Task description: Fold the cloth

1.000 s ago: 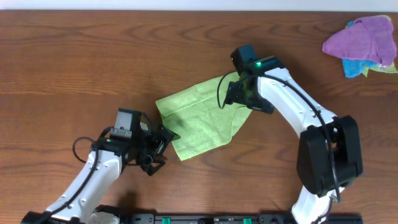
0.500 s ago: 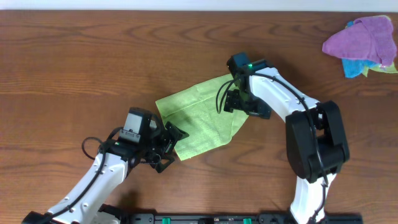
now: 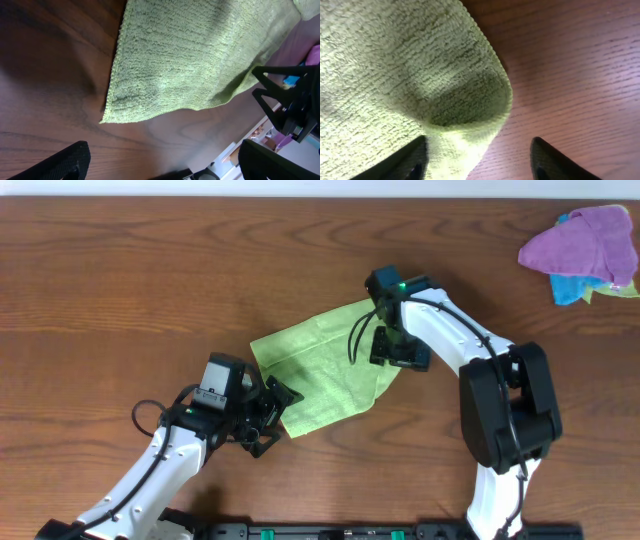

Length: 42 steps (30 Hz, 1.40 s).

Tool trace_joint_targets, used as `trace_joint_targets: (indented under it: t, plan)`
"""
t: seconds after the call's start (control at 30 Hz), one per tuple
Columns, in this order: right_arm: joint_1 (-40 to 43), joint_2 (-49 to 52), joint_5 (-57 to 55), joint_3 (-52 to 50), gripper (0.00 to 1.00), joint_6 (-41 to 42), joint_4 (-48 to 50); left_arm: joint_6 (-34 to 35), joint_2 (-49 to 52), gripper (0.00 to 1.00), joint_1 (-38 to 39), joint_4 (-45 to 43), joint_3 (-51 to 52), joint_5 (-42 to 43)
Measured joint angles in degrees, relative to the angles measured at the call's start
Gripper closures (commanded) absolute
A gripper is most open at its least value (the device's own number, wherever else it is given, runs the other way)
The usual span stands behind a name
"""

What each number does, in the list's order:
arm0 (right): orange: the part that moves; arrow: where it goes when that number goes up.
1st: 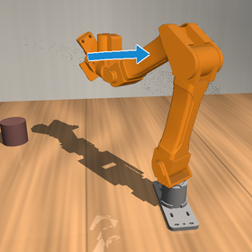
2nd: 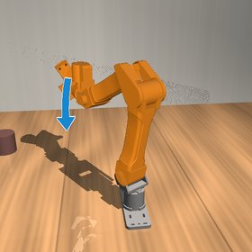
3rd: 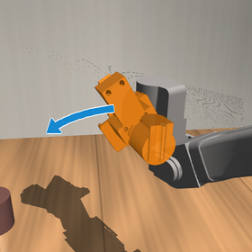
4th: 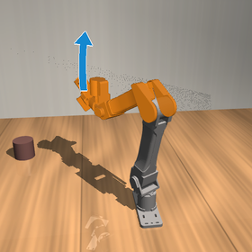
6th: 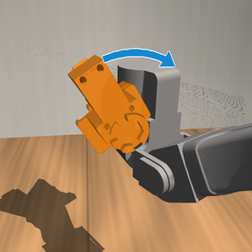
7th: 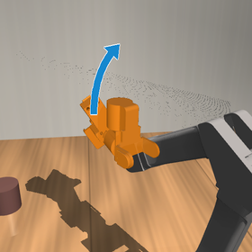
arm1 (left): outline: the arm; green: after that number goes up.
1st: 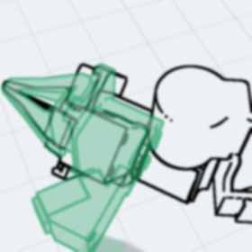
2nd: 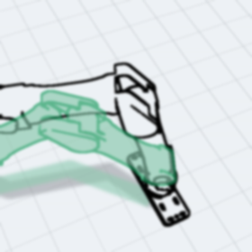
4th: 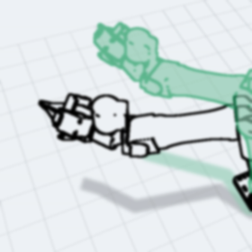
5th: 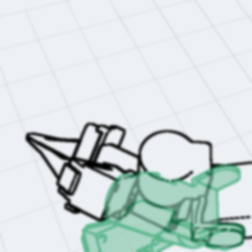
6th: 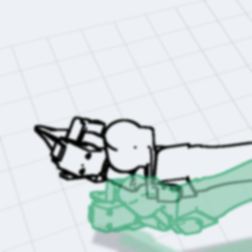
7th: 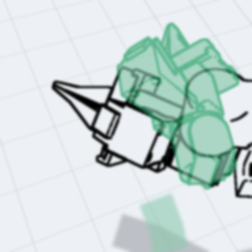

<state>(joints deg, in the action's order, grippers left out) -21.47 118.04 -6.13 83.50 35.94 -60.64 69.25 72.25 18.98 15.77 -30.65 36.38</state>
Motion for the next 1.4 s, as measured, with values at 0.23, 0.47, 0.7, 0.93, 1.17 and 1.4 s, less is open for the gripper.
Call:
trace_joint_targets:
  t: [0.23, 0.47, 0.7, 0.93, 1.17, 1.4]
  plan:
    - [0.00, 0.00, -0.92, 0.00, 0.68, -0.48, -3.23, 0.00, 0.00, 0.04, 0.00, 0.00, 0.00, -0.42]
    - [0.00, 0.00, -3.17, 0.00, 0.65, -0.46, -6.67, 0.00, 0.00, 0.04, 0.00, 0.42, 0.00, -0.42]
    - [0.02, 0.00, -5.33, 0.00, 0.63, -0.46, -8.61, -0.02, 0.00, 0.05, 0.00, 0.76, 0.00, -0.42]
    - [0.02, 0.00, -6.23, -5.03, 0.64, 0.20, -6.84, -0.07, 0.00, 0.05, 0.00, 2.27, 0.00, -0.85]
    - [0.02, -2.40, -6.86, -10.27, 0.57, 2.62, -2.89, -1.73, 0.00, 0.05, 0.00, 2.71, 0.00, -1.92]
    - [0.48, -3.54, -6.32, -11.34, 0.51, 2.91, -1.53, -10.27, 0.00, 0.05, 0.00, 0.46, 0.00, -1.79]
